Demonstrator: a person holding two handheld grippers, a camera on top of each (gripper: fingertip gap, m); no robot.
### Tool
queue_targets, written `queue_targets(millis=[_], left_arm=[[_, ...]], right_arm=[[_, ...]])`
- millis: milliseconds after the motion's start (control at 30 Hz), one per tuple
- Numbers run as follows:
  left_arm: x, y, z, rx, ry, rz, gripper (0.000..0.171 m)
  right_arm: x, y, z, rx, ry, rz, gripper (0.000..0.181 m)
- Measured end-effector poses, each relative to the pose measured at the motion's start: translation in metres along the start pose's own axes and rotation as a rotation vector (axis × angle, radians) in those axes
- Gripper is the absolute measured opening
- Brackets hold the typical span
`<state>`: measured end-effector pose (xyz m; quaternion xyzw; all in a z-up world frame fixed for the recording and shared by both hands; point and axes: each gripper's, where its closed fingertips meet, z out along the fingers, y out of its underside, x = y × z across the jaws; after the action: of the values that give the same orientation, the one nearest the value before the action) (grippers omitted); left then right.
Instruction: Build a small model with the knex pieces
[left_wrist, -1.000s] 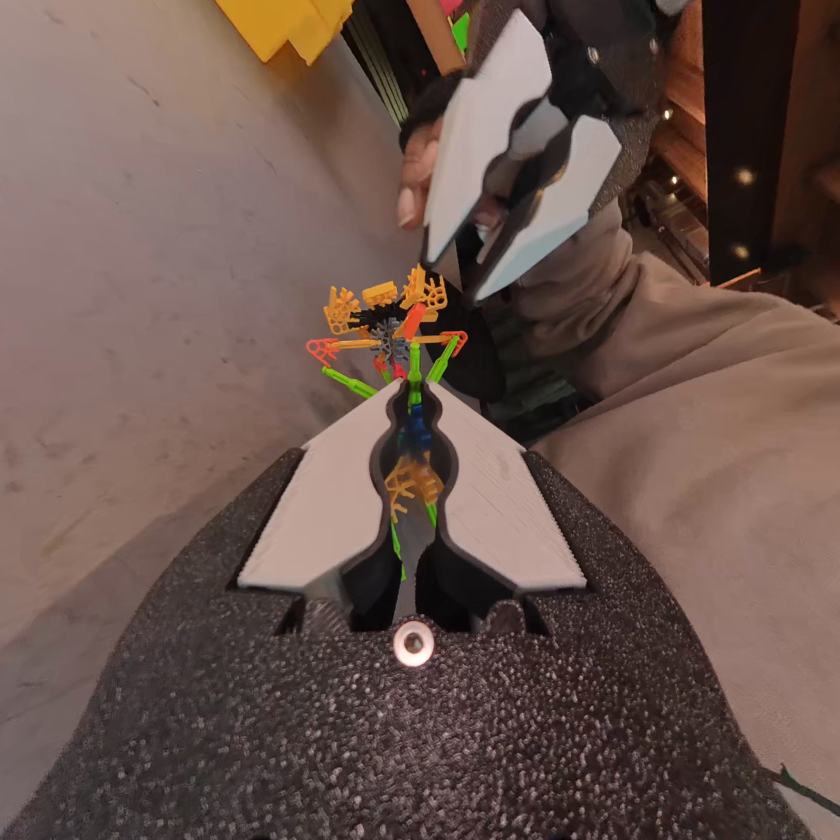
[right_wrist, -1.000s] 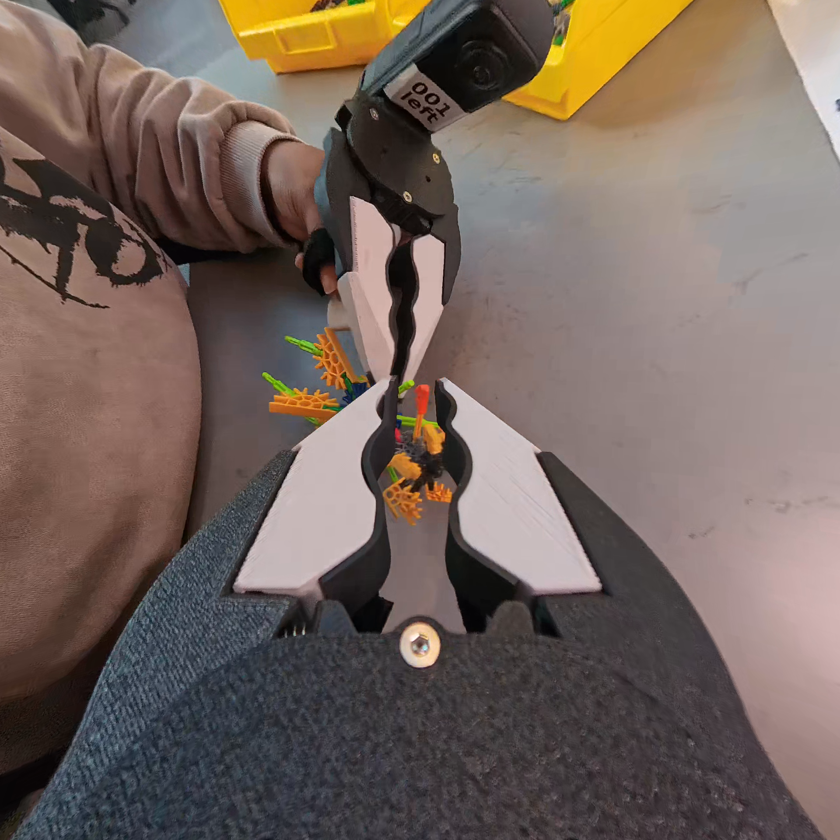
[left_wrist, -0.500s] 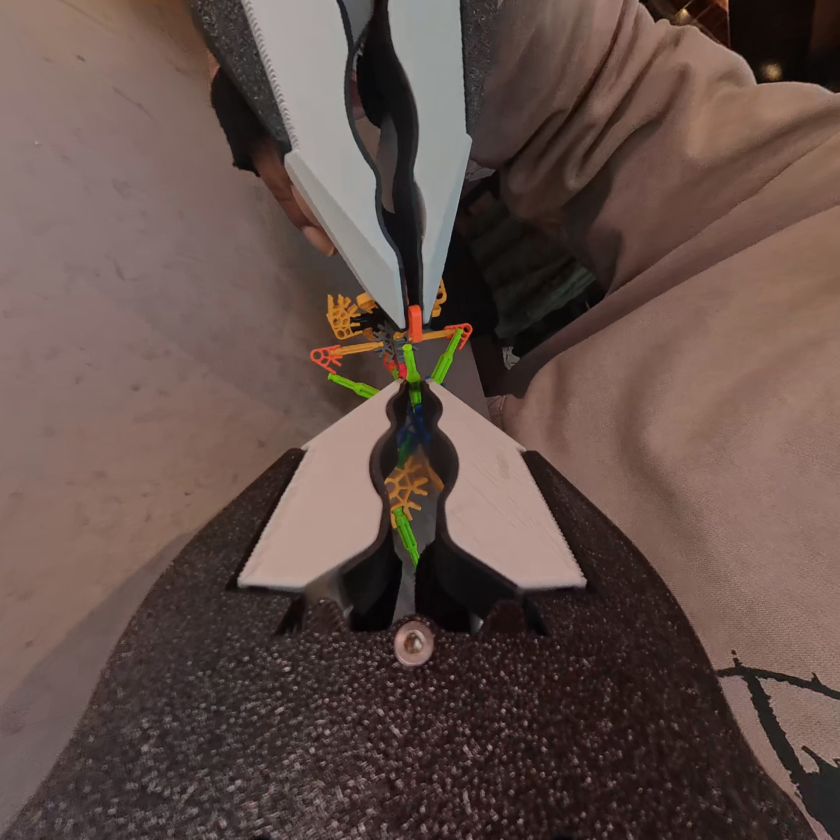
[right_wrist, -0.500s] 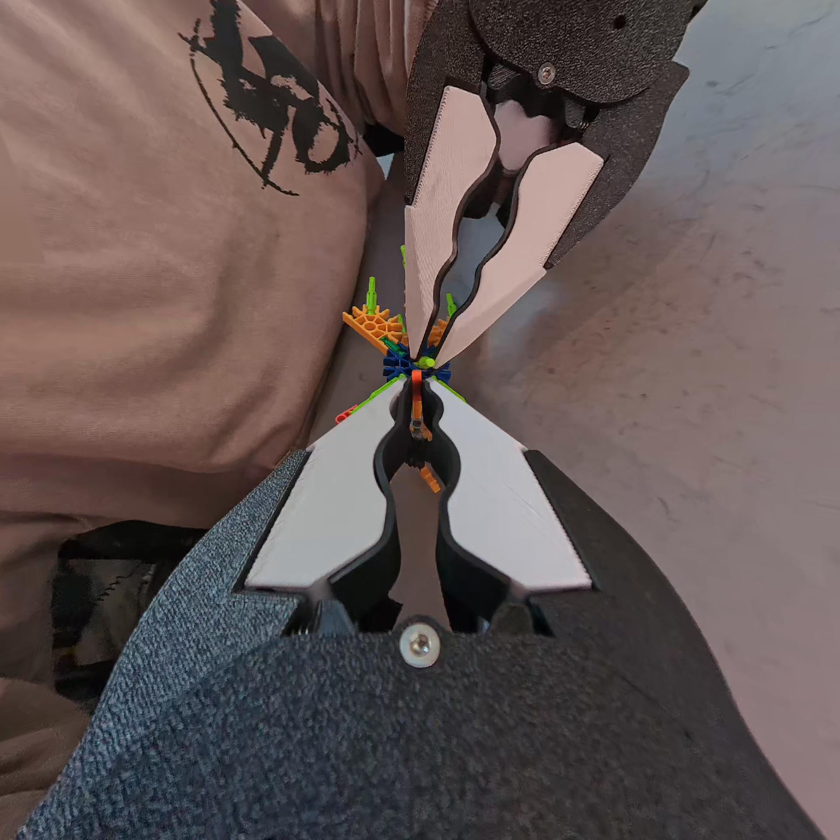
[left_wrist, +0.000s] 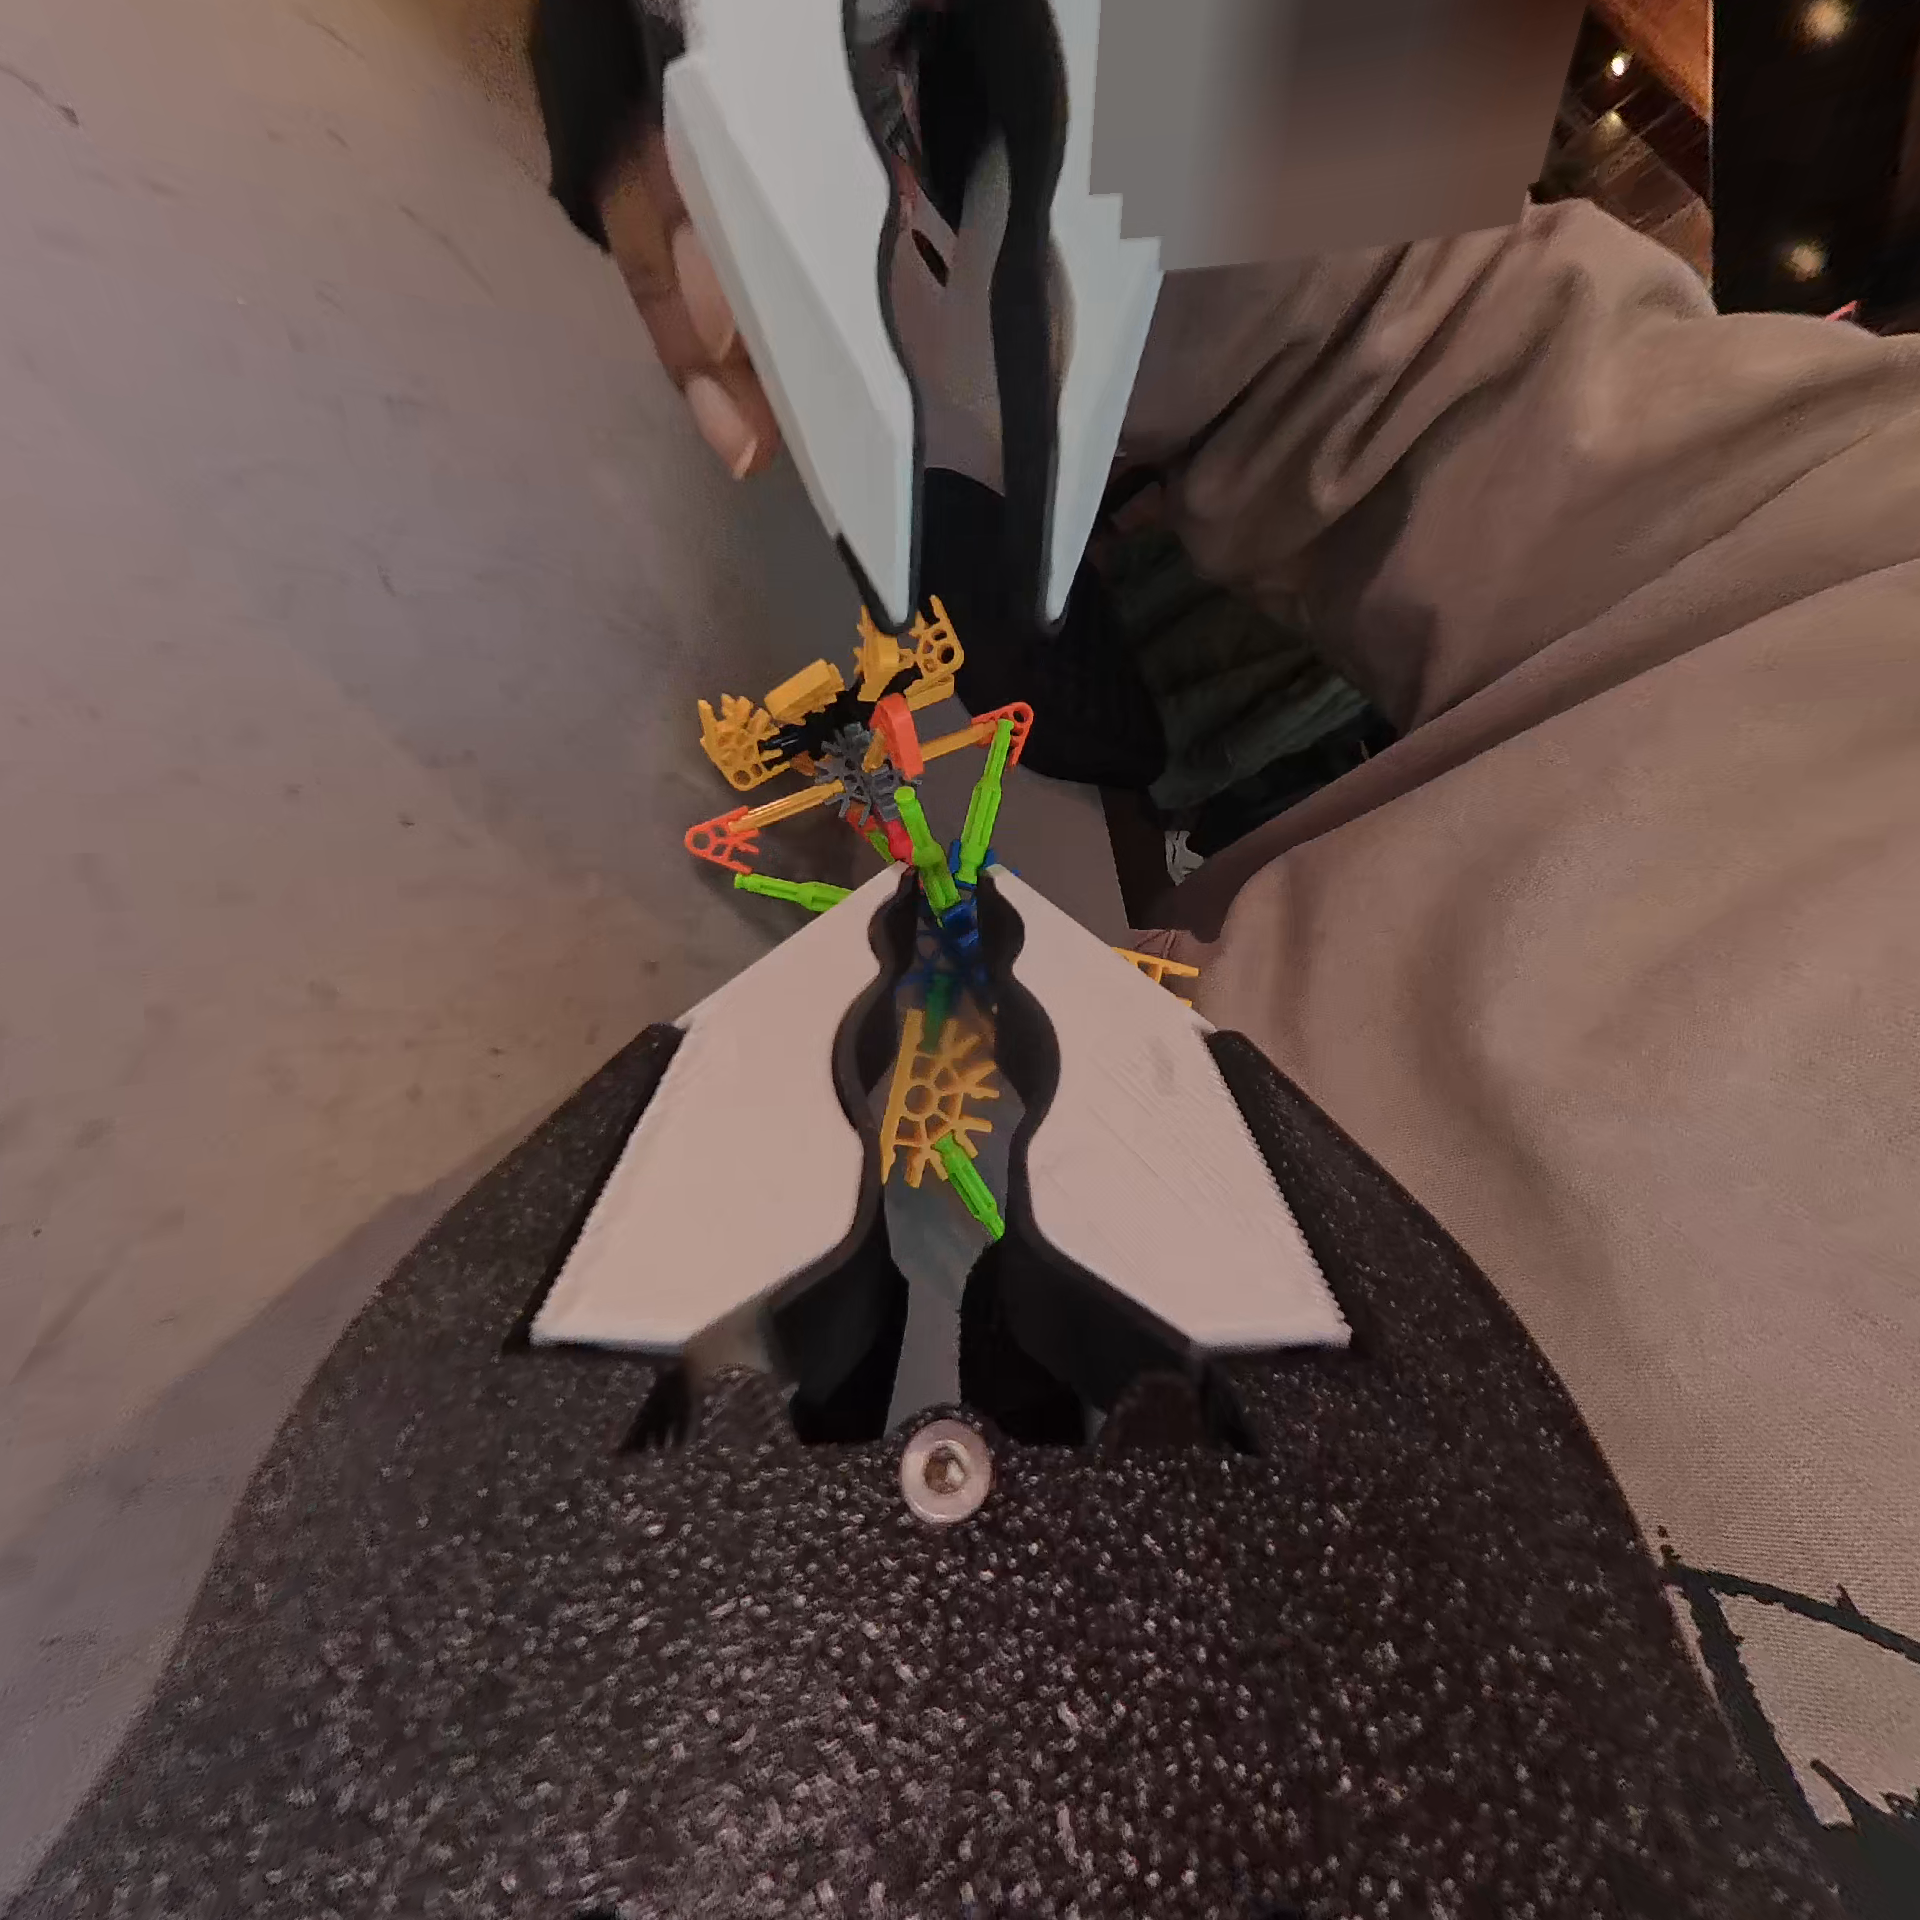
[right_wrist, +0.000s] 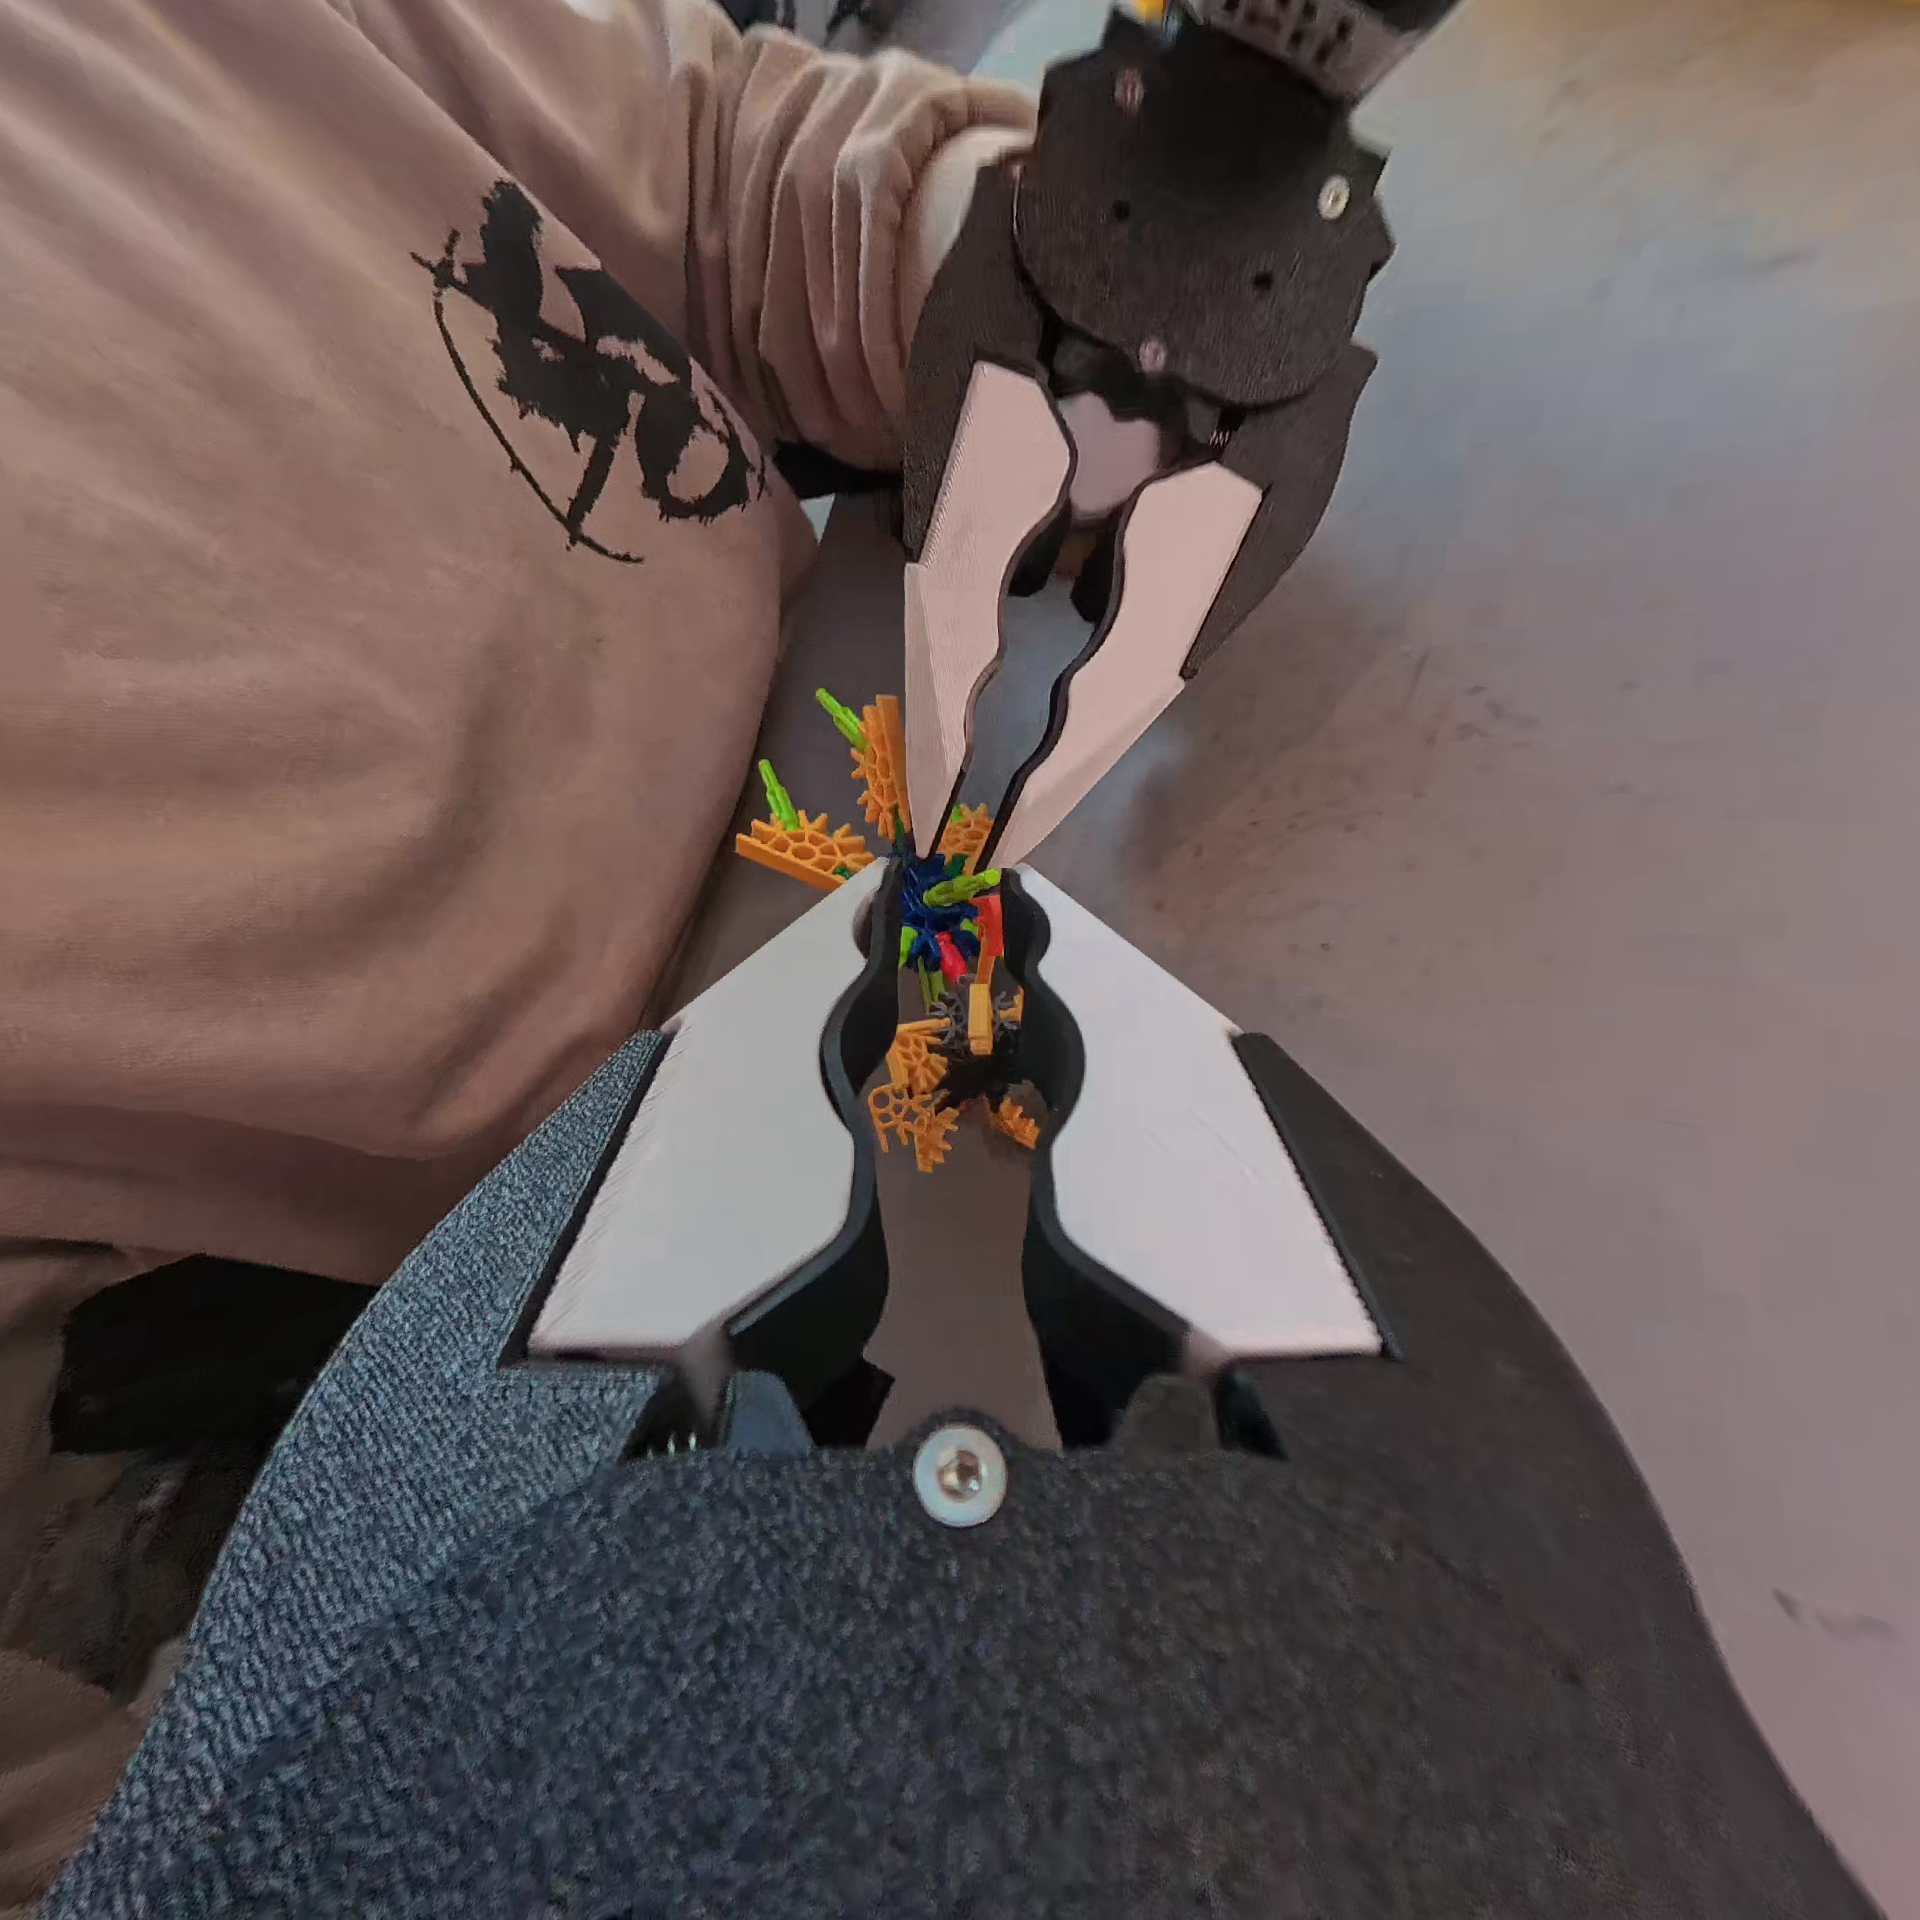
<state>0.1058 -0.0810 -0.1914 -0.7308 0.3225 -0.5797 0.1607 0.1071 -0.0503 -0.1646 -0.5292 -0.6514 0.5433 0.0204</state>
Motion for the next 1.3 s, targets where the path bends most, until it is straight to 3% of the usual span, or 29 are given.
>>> queue_targets(millis=[133, 267, 367, 433, 500, 667, 800, 933, 1100, 1300], left_arm=[[-0.005, -0.003, -0.009, 0.049, -0.037, -0.034, 0.012], [-0.007, -0.006, -0.007, 0.064, -0.063, -0.066, 0.018], [-0.009, 0.0, 0.006, 0.027, -0.098, -0.07, 0.02], [-0.003, 0.001, 0.014, 0.018, -0.073, -0.061, 0.006], [-0.001, -0.003, 0.016, 0.031, -0.07, -0.048, 0.005], [0.014, -0.032, -0.005, 0.242, 0.026, -0.029, 0.005], [0.023, -0.065, -0.043, 0.539, 0.154, -0.078, 0.004], [0.03, -0.086, -0.081, 0.756, 0.24, -0.083, 0.005], [0.049, -0.091, -0.1, 0.827, 0.265, 0.049, 0.004], [0.05, -0.085, -0.108, 0.799, 0.177, 0.135, 0.004]], right_arm=[[-0.002, -0.01, -0.026, 0.094, 0.266, -0.091, 0.02], [-0.012, 0.018, -0.04, 0.041, 0.547, -0.105, 0.022], [-0.027, 0.04, -0.038, 0.062, 0.658, -0.088, 0.021], [-0.034, 0.049, -0.034, 0.119, 0.684, -0.064, 0.021], [-0.036, 0.055, -0.032, 0.175, 0.71, -0.05, 0.02], [-0.044, 0.023, -0.05, 0.465, 0.724, -0.091, 0.02], [-0.039, -0.021, -0.08, 0.737, 0.727, -0.082, 0.017], [-0.029, -0.05, -0.082, 0.832, 0.647, -0.035, 0.018], [-0.008, -0.075, -0.041, 0.791, 0.473, 0.075, 0.025], [-0.013, -0.106, -0.027, 0.859, 0.213, 0.086, 0.001]])
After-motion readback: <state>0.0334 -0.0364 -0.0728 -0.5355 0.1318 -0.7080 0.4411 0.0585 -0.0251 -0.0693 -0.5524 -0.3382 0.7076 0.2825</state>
